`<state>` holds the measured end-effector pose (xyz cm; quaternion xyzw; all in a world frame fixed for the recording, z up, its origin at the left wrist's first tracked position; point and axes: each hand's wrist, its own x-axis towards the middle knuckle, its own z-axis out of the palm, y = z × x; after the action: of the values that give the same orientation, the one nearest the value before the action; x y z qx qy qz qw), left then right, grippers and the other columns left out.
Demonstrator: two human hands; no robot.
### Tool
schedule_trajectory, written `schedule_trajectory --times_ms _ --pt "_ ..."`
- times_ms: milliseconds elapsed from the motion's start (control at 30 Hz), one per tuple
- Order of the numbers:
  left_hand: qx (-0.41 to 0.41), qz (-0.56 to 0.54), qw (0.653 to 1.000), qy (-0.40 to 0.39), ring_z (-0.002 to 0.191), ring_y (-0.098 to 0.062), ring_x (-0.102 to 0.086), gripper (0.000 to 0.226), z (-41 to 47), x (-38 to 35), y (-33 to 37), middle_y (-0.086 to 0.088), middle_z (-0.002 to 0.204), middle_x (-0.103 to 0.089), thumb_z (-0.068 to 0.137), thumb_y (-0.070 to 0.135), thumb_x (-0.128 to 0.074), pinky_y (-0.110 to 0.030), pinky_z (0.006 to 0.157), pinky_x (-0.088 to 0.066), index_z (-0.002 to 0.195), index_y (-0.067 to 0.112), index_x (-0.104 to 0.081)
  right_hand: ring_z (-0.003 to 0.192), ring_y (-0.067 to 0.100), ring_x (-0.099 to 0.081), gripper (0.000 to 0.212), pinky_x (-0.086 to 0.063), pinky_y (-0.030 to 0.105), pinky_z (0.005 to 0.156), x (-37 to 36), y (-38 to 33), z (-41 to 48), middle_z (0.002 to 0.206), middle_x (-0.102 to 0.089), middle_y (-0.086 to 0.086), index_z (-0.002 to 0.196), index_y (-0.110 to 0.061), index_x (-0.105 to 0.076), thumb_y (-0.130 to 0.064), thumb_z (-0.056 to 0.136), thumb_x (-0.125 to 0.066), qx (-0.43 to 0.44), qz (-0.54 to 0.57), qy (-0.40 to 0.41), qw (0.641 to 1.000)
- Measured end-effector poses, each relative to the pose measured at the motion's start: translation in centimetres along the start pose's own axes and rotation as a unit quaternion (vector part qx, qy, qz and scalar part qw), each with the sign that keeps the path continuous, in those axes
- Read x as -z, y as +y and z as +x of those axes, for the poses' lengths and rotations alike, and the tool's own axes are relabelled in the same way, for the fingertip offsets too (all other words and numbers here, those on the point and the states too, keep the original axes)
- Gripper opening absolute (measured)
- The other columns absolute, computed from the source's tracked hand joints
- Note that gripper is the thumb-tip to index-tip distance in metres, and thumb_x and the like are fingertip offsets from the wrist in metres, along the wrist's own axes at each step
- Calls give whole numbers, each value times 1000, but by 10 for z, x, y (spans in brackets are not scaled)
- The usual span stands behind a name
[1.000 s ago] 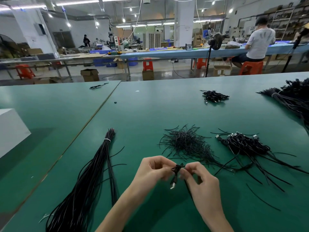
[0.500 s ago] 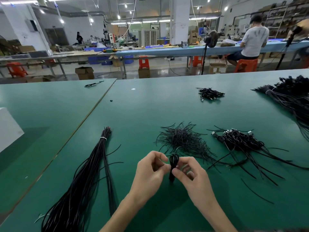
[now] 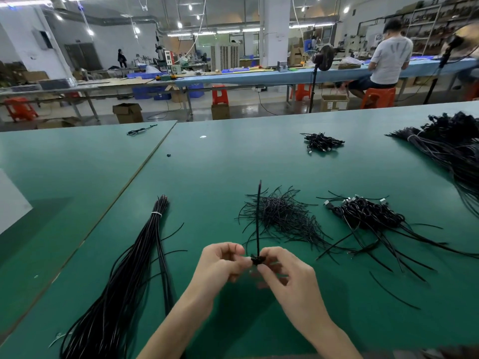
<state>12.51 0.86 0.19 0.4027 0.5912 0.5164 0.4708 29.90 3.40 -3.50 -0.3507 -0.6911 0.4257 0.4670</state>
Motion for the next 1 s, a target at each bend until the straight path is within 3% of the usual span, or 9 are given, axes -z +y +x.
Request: schedule_trajectory --times_ms 133,233,333,400,533,633,767,933,1000 --pt "-150 172 971 66 63 -2 -55 32 0 3 -7 12 66 -63 82 -17 -71 -13 62 -44 79 14 -61 98 29 -76 24 -65 42 75 4 -3 6 101 -77 11 102 -11 -77 2 102 -57 -96 161 -54 981" --pt "-236 250 938 48 66 -5 -57 45 -3 6 -12 13 72 -64 81 -19 -66 -12 64 -44 78 25 -57 98 39 -75 25 -64 42 74 10 -5 9 102 -76 22 102 -2 -76 -13 106 -54 -149 245 -80 955" --pt "-271 300 913 50 73 -11 -60 56 -3 4 -14 14 79 -63 78 -22 -63 -17 66 -47 79 33 -54 95 36 -75 17 -63 40 70 11 -4 11 98 -76 20 94 -9 -74 -26 94 -72 -148 221 -79 961" --pt "-271 301 912 67 76 -13 -62 58 -3 0 -13 14 79 -64 78 -21 -62 -22 67 -49 77 36 -52 93 27 -74 17 -61 36 78 11 -2 10 96 -76 12 89 -21 -73 -31 82 -86 -133 162 -77 975" --pt "-234 256 935 75 69 -10 -62 56 -6 -14 -8 13 69 -62 77 -21 -58 -21 65 -49 75 35 -51 101 18 -71 41 -55 26 87 13 1 10 104 -75 3 108 -23 -65 -16 77 -90 -122 146 -72 979" --pt "-185 192 961 71 62 -9 -52 46 -7 -24 -2 13 62 -55 78 -17 -63 -19 62 -44 72 27 -53 94 14 -70 45 -54 23 81 11 -3 10 99 -75 1 110 -32 -69 -6 77 -87 -111 120 -52 985" --pt "-127 138 980 63 61 -10 -49 35 -5 -24 3 14 59 -52 78 -16 -67 -22 61 -44 74 16 -54 81 8 -57 36 -47 20 73 11 -3 10 99 -63 2 101 -36 -73 -13 78 -87 -95 78 -14 992" --pt "-143 189 969 72 55 -1 -44 37 -10 -25 7 18 57 -51 77 -21 -61 -15 58 -41 75 15 -53 82 19 -54 47 -49 28 72 3 -2 6 96 -54 0 98 -37 -67 7 81 -74 2 -27 4 1000" --pt "-163 214 960 80 55 -1 -45 40 -13 -28 8 18 57 -53 77 -19 -63 -12 57 -40 74 19 -54 80 20 -55 48 -47 24 69 1 0 4 91 -56 -5 96 -37 -64 6 80 -76 35 -47 14 998"
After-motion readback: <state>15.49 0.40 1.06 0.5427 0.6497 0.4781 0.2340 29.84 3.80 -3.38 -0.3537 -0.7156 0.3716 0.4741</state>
